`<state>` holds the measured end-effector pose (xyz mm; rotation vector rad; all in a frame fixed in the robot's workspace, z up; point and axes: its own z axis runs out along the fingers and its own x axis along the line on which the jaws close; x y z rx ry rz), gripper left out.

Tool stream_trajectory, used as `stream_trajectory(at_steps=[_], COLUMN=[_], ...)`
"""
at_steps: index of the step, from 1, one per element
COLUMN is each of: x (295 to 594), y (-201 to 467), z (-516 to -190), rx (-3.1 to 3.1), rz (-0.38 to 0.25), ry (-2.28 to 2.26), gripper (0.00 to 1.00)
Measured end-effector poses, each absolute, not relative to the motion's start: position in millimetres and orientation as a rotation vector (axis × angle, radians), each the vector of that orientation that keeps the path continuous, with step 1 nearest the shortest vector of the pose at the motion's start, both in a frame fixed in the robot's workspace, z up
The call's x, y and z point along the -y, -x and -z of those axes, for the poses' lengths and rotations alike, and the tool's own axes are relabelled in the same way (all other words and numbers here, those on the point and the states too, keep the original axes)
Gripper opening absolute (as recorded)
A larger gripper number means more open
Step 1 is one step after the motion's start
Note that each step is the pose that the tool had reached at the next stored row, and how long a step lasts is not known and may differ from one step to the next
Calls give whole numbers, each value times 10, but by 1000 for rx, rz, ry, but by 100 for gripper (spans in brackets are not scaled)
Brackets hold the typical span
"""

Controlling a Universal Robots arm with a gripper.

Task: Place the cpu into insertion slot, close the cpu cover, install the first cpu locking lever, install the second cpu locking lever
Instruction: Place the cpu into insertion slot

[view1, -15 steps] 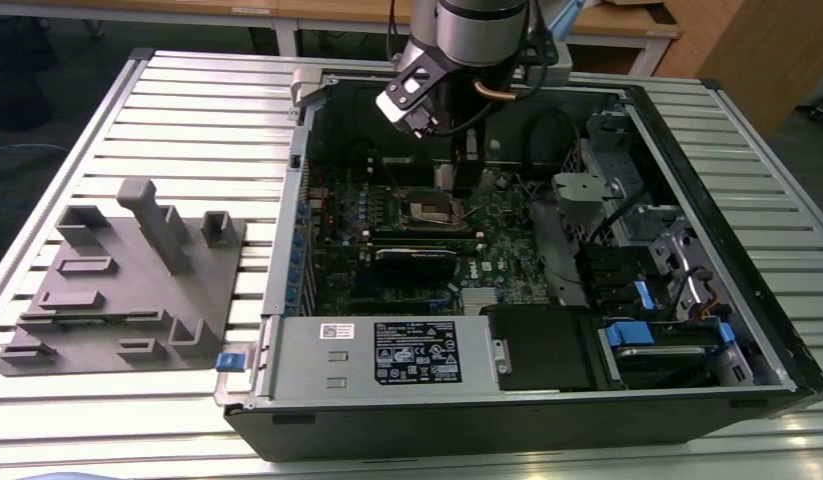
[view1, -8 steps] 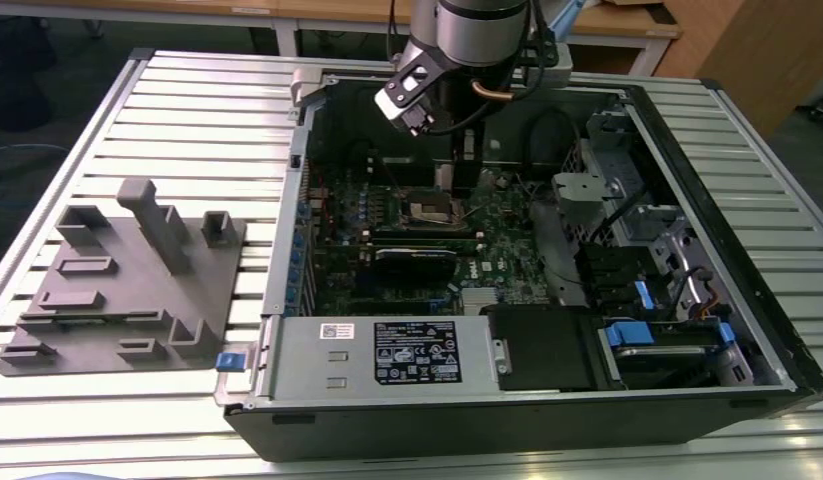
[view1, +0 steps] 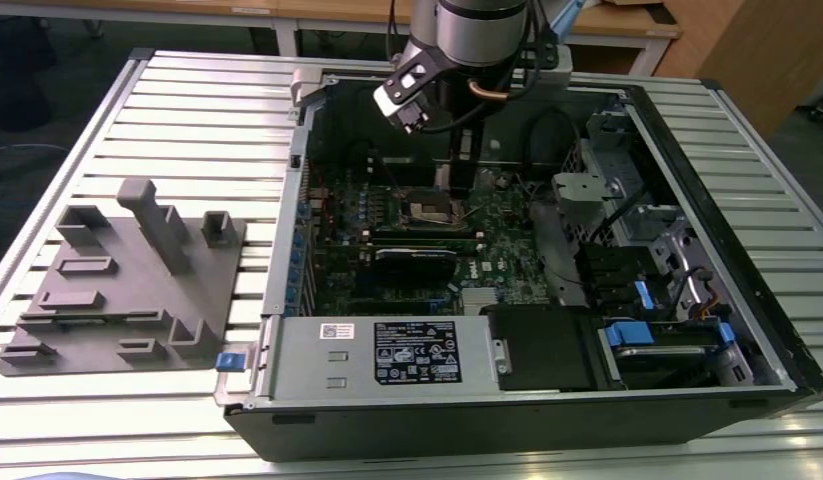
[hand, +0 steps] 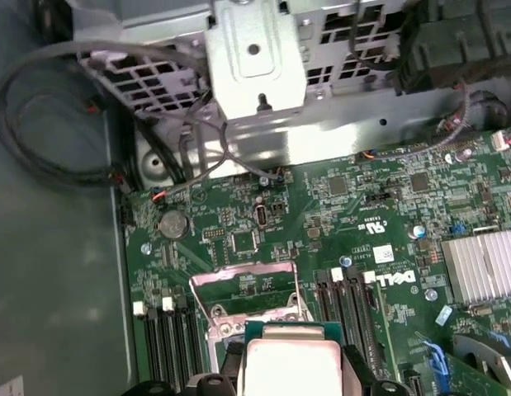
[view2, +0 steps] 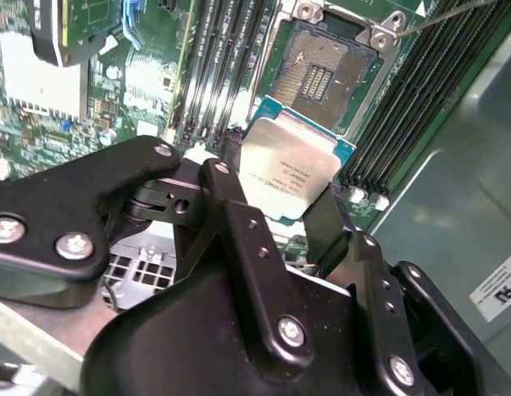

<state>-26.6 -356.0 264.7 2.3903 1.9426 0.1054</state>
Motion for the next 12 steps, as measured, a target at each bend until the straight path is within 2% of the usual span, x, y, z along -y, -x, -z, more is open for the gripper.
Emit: stream_trajectory(at_steps=[12], x=[3560], y=[266], z=[-2647], rx=[-1938], rz=[-105], ry=[-2394], gripper=[54])
